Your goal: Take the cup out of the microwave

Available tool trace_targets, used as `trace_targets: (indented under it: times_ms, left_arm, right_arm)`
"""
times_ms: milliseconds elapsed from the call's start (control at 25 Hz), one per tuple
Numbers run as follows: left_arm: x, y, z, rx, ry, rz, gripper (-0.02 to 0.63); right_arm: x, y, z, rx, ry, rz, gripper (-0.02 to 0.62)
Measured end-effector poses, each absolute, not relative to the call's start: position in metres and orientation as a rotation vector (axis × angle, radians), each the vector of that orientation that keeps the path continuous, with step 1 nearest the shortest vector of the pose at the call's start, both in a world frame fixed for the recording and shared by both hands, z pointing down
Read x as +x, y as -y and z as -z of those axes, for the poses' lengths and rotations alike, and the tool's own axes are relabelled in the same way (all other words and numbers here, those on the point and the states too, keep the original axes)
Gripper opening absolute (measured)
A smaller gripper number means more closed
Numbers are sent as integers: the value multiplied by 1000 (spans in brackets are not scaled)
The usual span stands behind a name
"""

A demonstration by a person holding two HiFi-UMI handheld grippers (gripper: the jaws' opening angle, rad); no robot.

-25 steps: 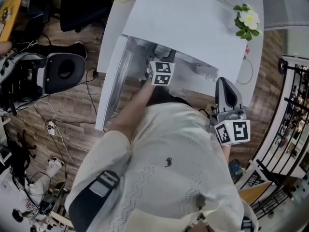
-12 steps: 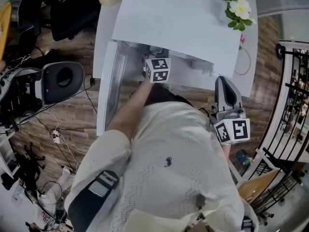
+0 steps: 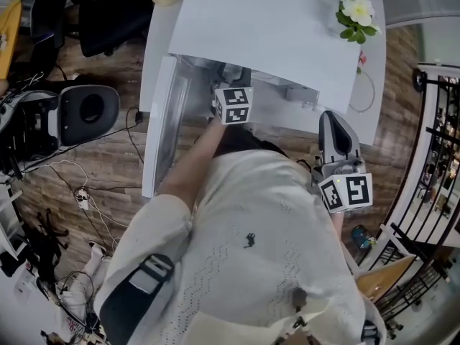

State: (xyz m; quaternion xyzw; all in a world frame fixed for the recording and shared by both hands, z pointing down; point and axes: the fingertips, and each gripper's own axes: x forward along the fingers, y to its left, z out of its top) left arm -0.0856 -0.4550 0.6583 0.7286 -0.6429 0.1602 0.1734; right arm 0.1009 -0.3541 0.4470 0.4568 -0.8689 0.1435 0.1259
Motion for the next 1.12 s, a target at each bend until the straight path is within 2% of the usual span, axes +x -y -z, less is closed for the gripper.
trace_targets:
  times_ms: [1120]
  left_arm:
    - [-75,350,-621,2050,1921,-406,263]
  right_arm:
    - [98,305,-450,1064,2670,-402,9]
